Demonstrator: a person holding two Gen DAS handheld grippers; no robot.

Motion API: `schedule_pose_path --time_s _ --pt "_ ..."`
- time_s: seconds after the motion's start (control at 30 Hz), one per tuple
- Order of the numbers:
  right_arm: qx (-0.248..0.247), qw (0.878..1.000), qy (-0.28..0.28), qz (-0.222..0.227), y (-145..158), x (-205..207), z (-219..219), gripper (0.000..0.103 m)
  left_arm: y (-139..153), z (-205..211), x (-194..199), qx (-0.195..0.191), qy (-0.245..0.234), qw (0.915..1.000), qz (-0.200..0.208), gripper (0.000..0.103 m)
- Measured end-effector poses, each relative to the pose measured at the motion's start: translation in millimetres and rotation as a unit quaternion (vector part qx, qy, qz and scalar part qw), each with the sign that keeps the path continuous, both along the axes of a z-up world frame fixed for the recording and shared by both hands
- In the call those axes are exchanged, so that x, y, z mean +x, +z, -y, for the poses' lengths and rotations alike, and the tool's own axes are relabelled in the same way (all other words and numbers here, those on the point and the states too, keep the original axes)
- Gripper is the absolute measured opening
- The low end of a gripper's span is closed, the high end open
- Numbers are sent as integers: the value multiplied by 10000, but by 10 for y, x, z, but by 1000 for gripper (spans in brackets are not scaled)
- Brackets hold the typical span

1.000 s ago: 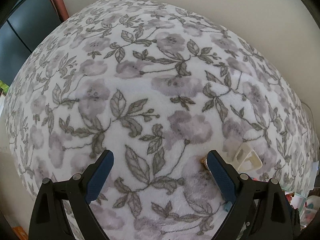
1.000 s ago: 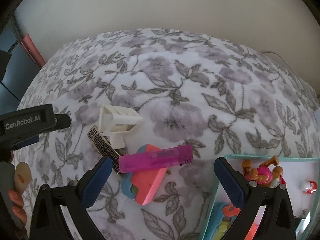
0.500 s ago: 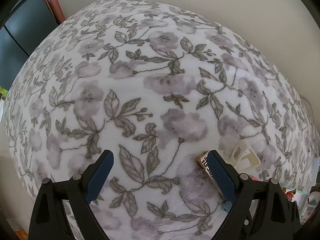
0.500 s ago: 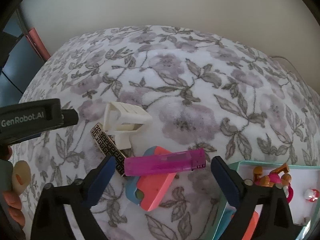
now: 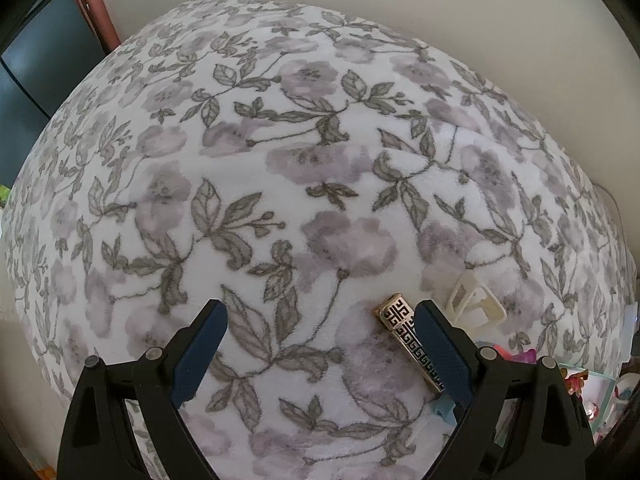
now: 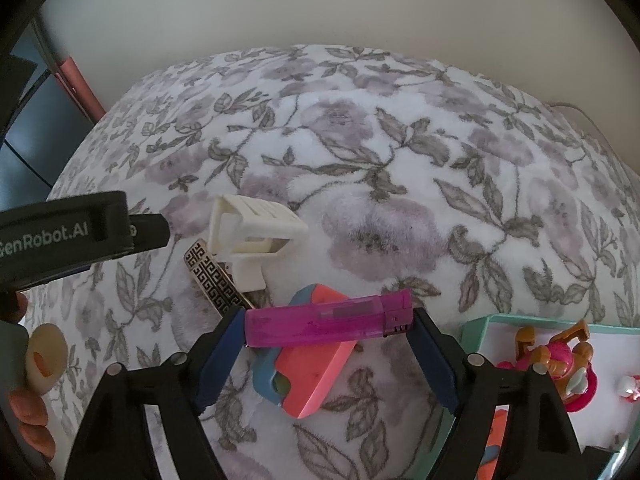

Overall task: Organize rigid objects
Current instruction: 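Hold the pink lighter with the right tool while the left tool grasps the white plastic clip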

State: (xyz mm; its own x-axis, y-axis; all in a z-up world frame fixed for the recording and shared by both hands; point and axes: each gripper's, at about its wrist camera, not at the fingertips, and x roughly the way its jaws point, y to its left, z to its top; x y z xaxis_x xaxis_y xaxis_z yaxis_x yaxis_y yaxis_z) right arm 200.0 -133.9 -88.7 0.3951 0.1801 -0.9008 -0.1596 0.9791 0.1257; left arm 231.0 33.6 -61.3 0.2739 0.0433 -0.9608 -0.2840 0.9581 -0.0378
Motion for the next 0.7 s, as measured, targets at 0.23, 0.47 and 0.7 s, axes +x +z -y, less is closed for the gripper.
schedule_pose_path --time_s 0.23,0.47,0.7 --pt "121 9998 -177 2 66 -5 132 83 58 85 -1 -217 -113 9996 119 95" --pt "229 9993 -290 -7 113 -7 245 83 130 227 15 -397 -272 9986 235 95" --pt "286 9991 -308 34 185 -22 308 83 174 320 29 -502 -336 9975 367 95"
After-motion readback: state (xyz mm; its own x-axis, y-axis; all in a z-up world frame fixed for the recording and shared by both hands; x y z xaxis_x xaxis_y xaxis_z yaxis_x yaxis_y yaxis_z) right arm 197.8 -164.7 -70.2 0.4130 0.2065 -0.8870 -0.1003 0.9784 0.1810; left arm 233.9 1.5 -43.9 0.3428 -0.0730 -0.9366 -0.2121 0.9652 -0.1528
